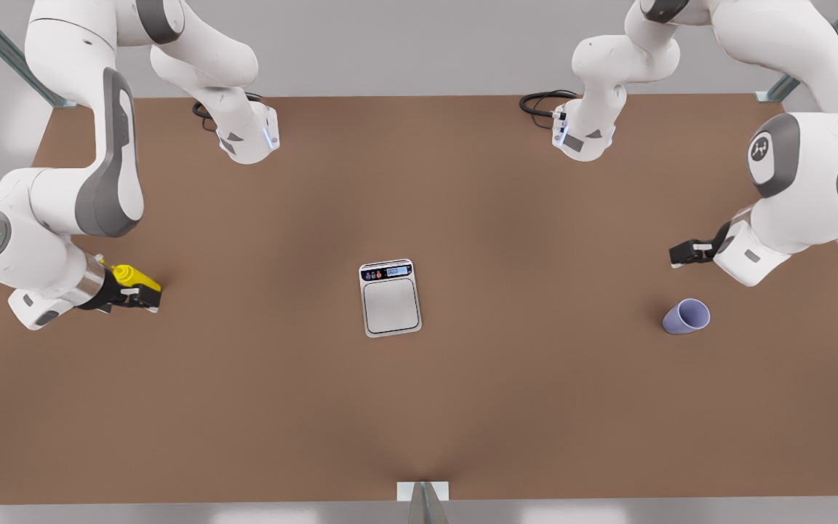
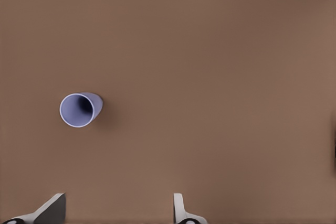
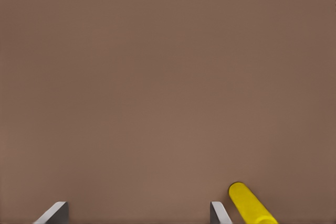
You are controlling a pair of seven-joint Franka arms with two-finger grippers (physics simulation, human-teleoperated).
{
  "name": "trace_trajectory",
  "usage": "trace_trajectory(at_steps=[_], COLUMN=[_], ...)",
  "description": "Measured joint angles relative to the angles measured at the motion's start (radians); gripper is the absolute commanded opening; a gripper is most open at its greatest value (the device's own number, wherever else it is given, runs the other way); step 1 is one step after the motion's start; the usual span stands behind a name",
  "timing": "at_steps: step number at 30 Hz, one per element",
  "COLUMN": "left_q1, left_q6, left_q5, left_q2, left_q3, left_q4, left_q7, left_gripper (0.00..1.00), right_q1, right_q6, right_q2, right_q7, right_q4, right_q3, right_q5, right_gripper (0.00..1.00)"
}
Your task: Move cup to the weight, pick up sauce bottle, pour sauce
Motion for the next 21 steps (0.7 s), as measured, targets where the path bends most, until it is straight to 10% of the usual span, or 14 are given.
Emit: trace_trajectory(at_steps=[21], left_q1=[0.01], left_q6=[0.429], left_q5=[0.053], left_q2=[0.058], left_q3=[0.239], left_q4=[-0.301], left_q7=[0.199], left_gripper=[1.0], right_q1=[-0.734], right_q6=[-0.179], right_q2=[0.363], right_q7=[-2.422], right_q4=[-0.087], right_q3=[-0.005], right_q5=[0.466], right_gripper=[1.0])
